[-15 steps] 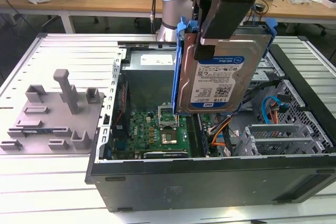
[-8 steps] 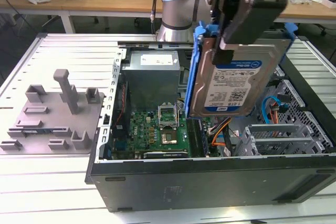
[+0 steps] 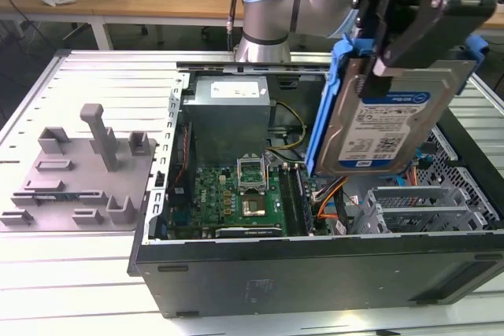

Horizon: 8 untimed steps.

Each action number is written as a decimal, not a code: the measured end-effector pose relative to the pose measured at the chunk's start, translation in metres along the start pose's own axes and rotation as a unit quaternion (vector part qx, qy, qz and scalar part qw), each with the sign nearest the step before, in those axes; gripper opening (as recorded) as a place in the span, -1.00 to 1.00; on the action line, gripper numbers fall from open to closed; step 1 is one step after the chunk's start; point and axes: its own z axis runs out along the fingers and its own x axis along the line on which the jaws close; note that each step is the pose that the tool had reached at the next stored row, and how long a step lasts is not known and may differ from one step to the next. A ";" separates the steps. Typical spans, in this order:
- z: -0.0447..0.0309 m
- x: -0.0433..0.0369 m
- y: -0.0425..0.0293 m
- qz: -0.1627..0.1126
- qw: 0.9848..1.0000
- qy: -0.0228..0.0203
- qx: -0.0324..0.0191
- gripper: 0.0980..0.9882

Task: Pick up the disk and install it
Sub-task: 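Insert the disk into the insertion slot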

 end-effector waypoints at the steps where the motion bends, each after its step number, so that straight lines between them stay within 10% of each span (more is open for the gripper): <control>1: 0.0002 0.0000 -0.0029 0.000 1.000 0.000 0.000 -0.39; 8: 0.0008 -0.0001 -0.0261 0.002 1.000 0.000 0.000 -0.39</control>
